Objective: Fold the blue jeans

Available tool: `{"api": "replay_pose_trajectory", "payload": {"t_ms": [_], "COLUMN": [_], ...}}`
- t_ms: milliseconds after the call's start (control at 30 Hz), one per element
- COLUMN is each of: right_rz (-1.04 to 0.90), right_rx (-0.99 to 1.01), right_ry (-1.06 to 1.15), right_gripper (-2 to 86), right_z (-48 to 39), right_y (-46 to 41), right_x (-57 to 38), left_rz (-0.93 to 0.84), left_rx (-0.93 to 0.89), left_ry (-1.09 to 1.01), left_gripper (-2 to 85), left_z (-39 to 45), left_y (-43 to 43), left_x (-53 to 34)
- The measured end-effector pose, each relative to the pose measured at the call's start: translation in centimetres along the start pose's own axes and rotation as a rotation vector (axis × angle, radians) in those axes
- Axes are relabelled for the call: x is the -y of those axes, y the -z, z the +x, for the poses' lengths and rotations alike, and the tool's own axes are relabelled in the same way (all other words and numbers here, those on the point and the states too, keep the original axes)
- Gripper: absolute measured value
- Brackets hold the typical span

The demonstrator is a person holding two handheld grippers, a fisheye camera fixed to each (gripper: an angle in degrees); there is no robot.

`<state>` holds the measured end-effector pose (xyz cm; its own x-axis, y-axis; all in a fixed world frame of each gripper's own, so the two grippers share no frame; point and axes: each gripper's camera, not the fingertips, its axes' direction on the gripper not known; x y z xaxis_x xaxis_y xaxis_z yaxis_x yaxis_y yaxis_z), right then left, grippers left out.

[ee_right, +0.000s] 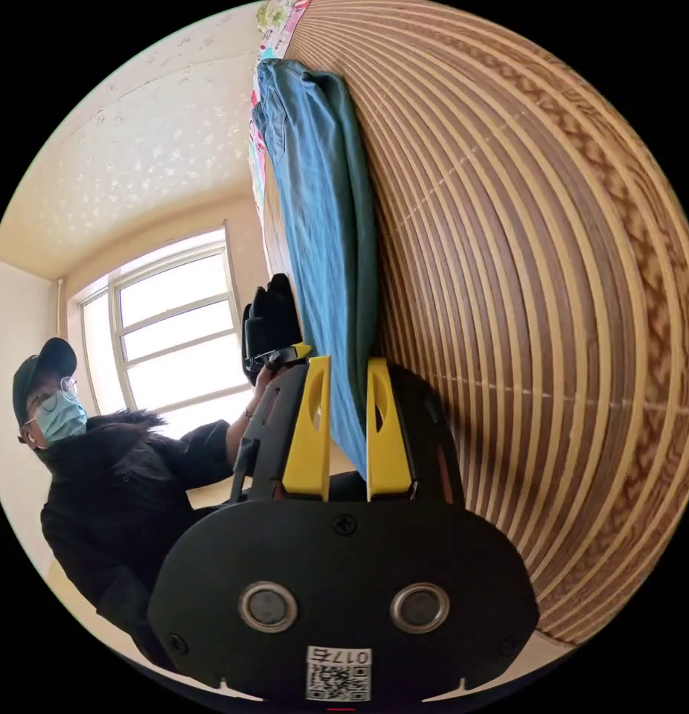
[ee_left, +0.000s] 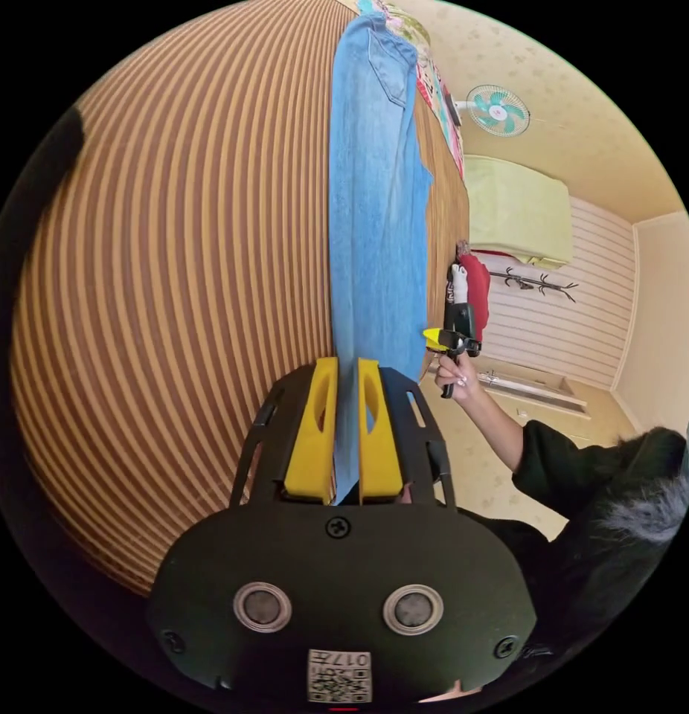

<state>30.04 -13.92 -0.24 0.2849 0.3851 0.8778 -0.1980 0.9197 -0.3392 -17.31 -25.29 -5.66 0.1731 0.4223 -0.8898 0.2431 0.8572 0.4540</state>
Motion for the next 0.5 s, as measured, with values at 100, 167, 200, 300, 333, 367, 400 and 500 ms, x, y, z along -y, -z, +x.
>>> {"api": "replay_pose_trajectory", "payload": {"t_ms": [100, 167, 200, 300, 333, 367, 400, 500], "right_rz": [-0.063, -0.036, -0.032, -0.034, -0.044, -0.041, -0.034, 0.033], "right_rx": [0.005, 0.106, 0.129, 0.194, 0.200, 0.211, 0.226, 0.360], "right_ry": [-0.009, 0.049, 0.063, 0.152, 0.196, 0.251, 0.281, 0.482], "right_gripper": [4.1, 2.9, 2.7, 1.9, 1.7, 1.5, 1.4, 1.1], "right_z": [0.2, -0.8, -1.3, -4.9, -7.1, -9.8, -11.2, -19.0], "right_y": [-0.9, 0.5, 0.9, 3.3, 4.2, 5.3, 5.9, 10.1], "right_x": [0.1, -2.0, -2.7, -7.1, -9.0, -11.0, -12.0, -16.5], "left_rz": [-0.016, 0.019, 0.050, 0.093, 0.100, 0.130, 0.173, 0.292], "left_rx": [-0.082, -0.189, -0.292, -0.416, -0.423, -0.435, -0.471, -0.584], "left_ry": [0.000, -0.012, -0.032, -0.181, -0.212, -0.271, -0.325, -0.479], "left_gripper": [2.0, 1.3, 0.9, 0.3, 0.2, 0.1, 0.0, -0.2], "left_z": [-0.8, -1.1, -0.9, 3.1, 4.3, 6.8, 9.4, 16.4], "left_y": [-0.5, 0.2, 1.0, 3.8, 4.5, 6.1, 8.0, 13.6], "left_x": [0.1, -1.1, -2.3, -6.0, -6.9, -8.8, -10.7, -14.9]}}
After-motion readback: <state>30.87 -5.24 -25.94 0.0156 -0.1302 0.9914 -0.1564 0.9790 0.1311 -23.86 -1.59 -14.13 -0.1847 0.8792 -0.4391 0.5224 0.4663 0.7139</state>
